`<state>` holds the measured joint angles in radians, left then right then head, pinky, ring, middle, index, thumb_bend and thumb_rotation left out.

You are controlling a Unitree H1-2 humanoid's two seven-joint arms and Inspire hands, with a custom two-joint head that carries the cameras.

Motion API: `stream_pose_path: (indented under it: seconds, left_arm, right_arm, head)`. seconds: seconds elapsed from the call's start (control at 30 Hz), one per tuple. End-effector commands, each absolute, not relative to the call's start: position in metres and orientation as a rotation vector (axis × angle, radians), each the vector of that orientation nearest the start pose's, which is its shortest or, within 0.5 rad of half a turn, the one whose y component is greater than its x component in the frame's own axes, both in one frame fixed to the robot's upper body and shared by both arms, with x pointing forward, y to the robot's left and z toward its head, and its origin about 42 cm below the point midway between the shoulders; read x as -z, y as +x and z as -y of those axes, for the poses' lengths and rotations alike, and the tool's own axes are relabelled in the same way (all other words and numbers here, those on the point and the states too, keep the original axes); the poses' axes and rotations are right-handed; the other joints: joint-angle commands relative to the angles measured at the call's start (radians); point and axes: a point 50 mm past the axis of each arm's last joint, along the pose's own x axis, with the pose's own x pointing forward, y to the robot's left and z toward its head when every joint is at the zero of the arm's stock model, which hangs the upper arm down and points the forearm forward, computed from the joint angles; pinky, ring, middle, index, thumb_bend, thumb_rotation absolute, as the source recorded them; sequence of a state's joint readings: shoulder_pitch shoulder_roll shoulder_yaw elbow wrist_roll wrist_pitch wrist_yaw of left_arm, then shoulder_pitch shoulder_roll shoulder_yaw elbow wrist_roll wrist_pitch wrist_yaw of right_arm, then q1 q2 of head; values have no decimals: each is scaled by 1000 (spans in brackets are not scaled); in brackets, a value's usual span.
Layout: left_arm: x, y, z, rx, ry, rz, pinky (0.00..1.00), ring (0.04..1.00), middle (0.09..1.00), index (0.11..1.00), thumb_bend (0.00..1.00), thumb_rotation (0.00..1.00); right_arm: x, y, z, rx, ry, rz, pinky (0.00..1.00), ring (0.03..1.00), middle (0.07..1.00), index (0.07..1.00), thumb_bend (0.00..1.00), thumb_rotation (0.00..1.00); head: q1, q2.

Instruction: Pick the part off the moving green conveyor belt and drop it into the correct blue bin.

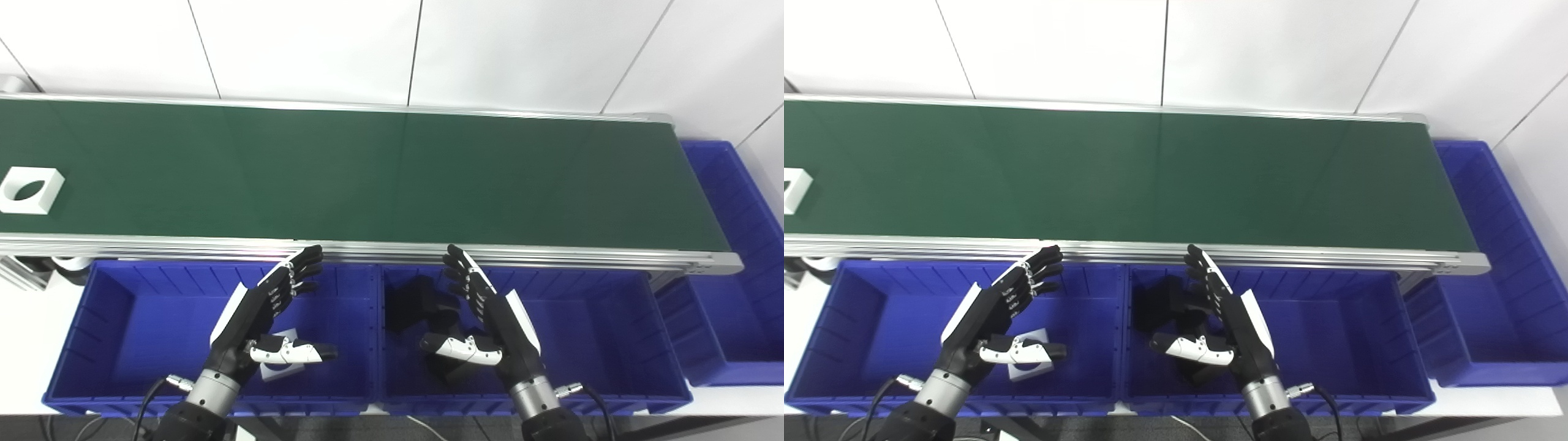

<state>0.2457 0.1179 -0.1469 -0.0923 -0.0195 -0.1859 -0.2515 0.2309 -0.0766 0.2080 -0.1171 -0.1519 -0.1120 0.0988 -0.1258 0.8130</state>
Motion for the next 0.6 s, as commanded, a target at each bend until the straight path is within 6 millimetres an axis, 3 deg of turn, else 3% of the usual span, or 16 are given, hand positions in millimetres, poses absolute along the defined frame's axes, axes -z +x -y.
stream_pose_path:
  seconds: [0.0, 0.07, 0.3, 0.57]
  left_arm:
    - [-83, 200, -205, 356, 60, 87, 809, 877, 899, 885, 897, 178]
    - [-82, 200, -205, 355, 61, 85, 812, 880, 901, 884, 902, 186]
    - [-73, 197, -191, 355, 57, 76, 816, 876, 888, 869, 919, 192]
    - [-62, 195, -175, 358, 90, 104, 776, 830, 860, 853, 914, 200]
  right_arm:
    - [-89, 204, 181, -281, -177, 60, 868, 911, 928, 957, 1000, 431]
    - [-88, 204, 181, -282, -180, 61, 869, 911, 930, 958, 1000, 433]
    - [-81, 201, 196, -289, -192, 64, 852, 902, 916, 959, 1000, 433]
    - [-79, 197, 206, -283, -200, 90, 876, 909, 911, 962, 1000, 305]
  head:
    - [0, -1]
    - [10, -11]
    - [244, -98]
    - [300, -168]
